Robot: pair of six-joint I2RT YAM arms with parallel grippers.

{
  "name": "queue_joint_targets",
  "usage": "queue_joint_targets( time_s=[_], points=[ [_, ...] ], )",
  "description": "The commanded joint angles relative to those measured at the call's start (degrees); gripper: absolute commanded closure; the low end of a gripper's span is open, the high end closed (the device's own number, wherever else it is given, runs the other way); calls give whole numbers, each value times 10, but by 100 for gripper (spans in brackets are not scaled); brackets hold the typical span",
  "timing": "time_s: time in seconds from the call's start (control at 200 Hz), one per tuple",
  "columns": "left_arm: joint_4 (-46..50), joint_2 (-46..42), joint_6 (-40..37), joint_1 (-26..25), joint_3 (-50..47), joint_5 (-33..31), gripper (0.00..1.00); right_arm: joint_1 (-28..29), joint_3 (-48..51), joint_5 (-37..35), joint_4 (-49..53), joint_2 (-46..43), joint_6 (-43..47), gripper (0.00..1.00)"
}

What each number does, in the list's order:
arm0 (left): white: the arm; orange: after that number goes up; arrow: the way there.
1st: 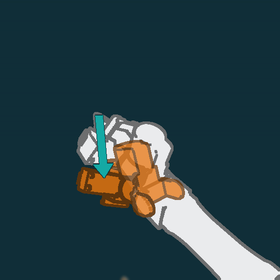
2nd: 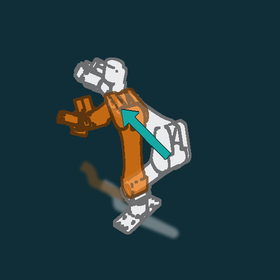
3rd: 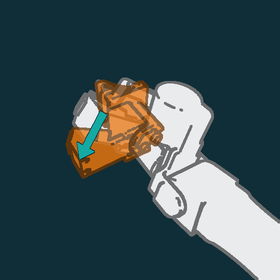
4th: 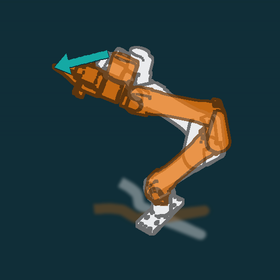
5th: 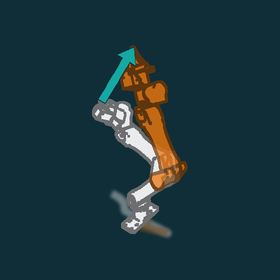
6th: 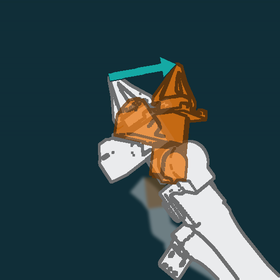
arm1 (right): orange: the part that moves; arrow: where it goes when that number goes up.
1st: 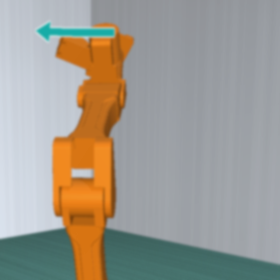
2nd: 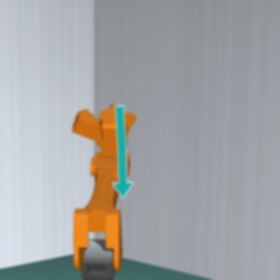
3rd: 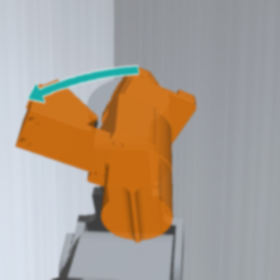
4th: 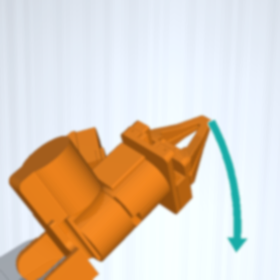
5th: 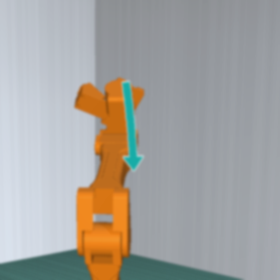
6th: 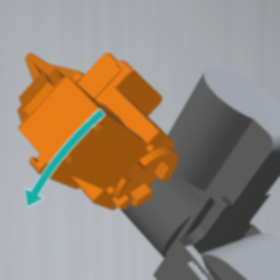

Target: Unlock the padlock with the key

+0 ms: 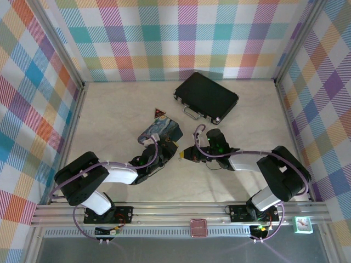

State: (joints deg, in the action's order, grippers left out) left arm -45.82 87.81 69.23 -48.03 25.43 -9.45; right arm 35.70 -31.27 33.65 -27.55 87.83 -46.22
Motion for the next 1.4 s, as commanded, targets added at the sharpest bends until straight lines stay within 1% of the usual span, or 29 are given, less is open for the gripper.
queue_joint_targets(
  time_s=[0.0,0.365,0.62,0.77,0.96,1.145,1.395],
  points=[
    [-41,3,8,-6,8,6,100,4,-13,13,-18,10,2,100],
    [-43,2,13,-9,1,2,100,4,-18,19,-46,-1,-3,100],
    [-43,6,5,-9,6,-5,100,2,-26,-1,29,-35,28,100],
    [-47,14,2,-9,11,1,100,3,-17,1,14,-34,21,100],
    [-60,22,7,-9,15,5,100,2,-20,6,1,-5,14,100],
    [-59,16,6,-9,14,-2,100,2,5,-28,33,-34,17,100],
    [-47,6,2,-9,15,-2,100,3,6,-20,31,-34,13,100]
  ],
)
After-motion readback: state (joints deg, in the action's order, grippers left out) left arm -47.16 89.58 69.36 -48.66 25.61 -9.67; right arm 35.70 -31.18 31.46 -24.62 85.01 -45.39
